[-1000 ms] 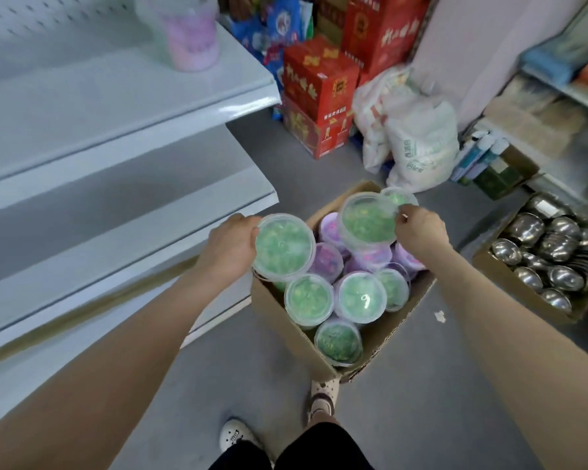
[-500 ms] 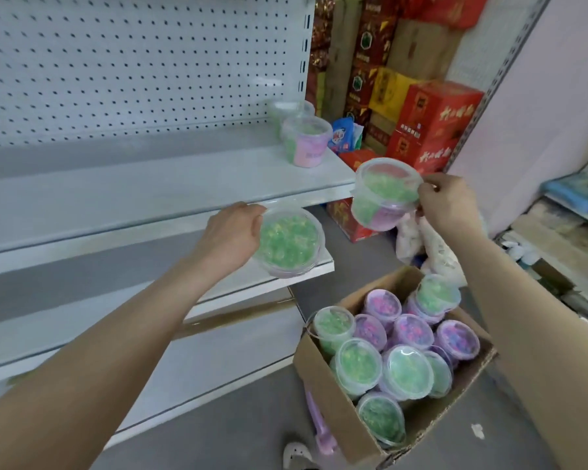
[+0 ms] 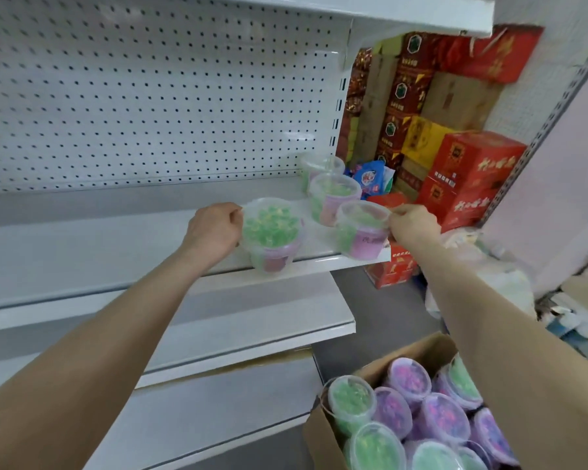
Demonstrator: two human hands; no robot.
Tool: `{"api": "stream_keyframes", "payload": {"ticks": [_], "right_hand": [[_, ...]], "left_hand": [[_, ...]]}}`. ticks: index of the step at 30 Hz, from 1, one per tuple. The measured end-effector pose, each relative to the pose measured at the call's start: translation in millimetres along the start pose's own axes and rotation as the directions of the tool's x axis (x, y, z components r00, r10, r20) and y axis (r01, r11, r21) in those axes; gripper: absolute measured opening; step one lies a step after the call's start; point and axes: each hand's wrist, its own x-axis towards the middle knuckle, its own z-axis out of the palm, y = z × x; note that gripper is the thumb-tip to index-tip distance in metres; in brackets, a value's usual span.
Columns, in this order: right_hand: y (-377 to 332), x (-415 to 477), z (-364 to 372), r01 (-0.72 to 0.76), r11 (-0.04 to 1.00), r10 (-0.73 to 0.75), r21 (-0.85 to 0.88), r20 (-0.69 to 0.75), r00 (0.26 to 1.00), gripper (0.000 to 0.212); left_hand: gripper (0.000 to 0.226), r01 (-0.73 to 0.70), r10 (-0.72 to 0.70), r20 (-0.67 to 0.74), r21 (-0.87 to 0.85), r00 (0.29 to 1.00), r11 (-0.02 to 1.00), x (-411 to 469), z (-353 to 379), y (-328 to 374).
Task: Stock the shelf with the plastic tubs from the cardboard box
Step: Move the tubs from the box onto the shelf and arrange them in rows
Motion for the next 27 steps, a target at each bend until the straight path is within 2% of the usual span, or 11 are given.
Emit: {"api": "stream_keyframes", "payload": {"ticks": [6,9,12,15,18,21,24,27], "right_hand": [[2,32,19,0.107,0.994,-0.108,-0.034,-0.010,0.994,0.031],[6,35,26,0.177,0.969,-0.185,-0.171,-0.028,0.982,0.030],[9,28,34,0.354,0.895,-0.400,-0.272,-0.134,0.907,0.035],[4,18,41,0.465,0.837,-0.516,-0.287,-0.132,0.846,0.034],[-5,10,45,0.494,0.812,-0.553,-0.310,-0.142,0.821,0.032],[-20,4,46,0.502,0.810,-0.565,-0.303,-0.176,0.806,0.033],[-39,3,50,0.526,0.791,-0.591,-0.312,-0.170,0.788,0.036],[-53,15,55,0.533,0.770,-0.598,-0.350,-0.104,0.795,0.039]], "left_hand": [[0.031,0.134,-0.134,0.005,-0.061,0.991,0.989,33,13,-7],[0.033,0.187,-0.188,-0.002,-0.108,0.982,0.976,42,20,-8],[0.036,0.213,-0.214,0.008,-0.156,0.977,0.965,45,24,-11],[0.038,0.212,-0.211,0.026,-0.165,0.977,0.963,42,22,-16],[0.037,0.087,-0.086,-0.050,0.027,0.995,0.996,27,19,-16],[0.040,-0.149,0.164,-0.130,0.122,0.978,0.981,6,16,-10],[0.042,-0.306,0.330,-0.049,0.261,0.943,0.915,-1,24,-7],[0.043,-0.371,0.407,-0.038,0.341,0.913,0.864,6,38,-6]]}}
